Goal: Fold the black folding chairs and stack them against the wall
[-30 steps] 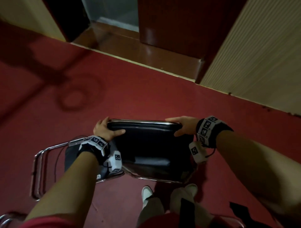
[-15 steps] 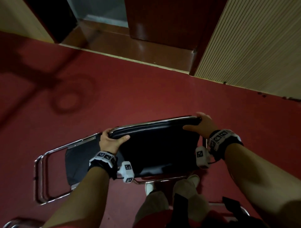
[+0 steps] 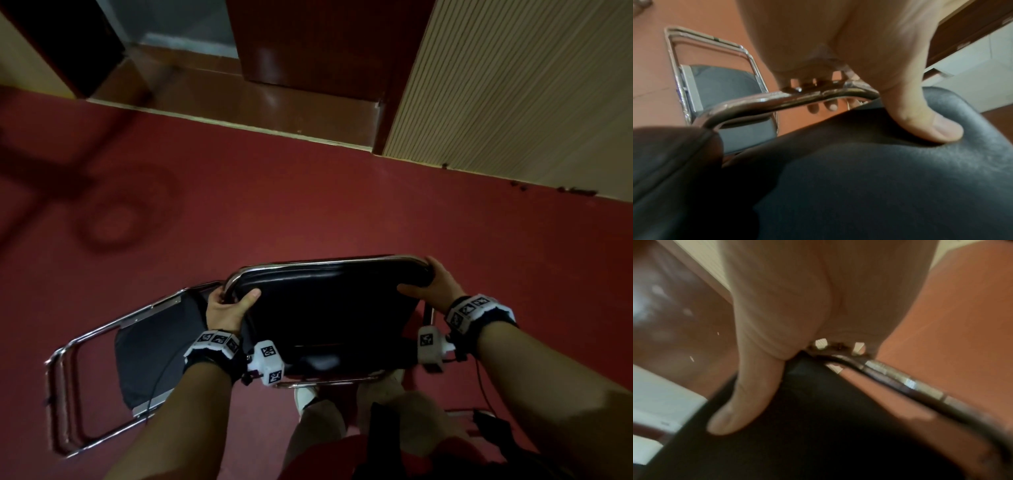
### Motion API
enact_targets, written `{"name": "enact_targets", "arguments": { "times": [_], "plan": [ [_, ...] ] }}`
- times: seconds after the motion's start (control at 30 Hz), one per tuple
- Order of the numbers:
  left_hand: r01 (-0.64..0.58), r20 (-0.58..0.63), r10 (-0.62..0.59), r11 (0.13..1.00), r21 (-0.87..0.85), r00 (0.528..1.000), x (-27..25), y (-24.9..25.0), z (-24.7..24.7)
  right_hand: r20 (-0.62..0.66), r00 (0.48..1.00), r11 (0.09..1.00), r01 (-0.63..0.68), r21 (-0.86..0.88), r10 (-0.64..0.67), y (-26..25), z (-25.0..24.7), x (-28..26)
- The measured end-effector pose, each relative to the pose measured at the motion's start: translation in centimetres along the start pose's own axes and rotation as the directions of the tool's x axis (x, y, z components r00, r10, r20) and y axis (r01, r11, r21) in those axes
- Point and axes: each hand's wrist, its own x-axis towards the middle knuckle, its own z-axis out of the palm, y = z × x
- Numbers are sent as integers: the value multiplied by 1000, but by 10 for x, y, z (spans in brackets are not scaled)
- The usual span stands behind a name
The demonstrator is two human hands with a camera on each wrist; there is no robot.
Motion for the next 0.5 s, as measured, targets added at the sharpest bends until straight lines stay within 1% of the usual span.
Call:
{"name": "enact_targets", "arguments": {
  "times": [0.1,0.17,0.2,0.3,0.37,0.43,0.5],
  "plan": [
    [16,24,-16,1000,-8,1000,-3,6,23,-72,995,995,-57,80,63,29,-8,5],
    [7,24,-6,1000,-18,1000,-3,13,40,-116,990,992,-63,109,75,36,-14,10],
    [2,12,-2,1000,-15,1000,-2,18,46,-117,990,990,-60,128,75,36,-16,12],
    [7,-12,-7,1000,0,1000,2,36,69,-100,989,961,-84,262,114,38,-25,34],
    [14,-35,-13,1000,2,999,2,46,90,-102,987,947,-87,311,124,39,-39,50],
    [14,-55,-14,1000,-2,998,-6,60,118,-83,988,929,-95,359,133,41,-65,69],
    [11,-67,-10,1000,19,998,-17,76,147,-53,988,923,-116,367,145,47,-93,86]
  ]
}}
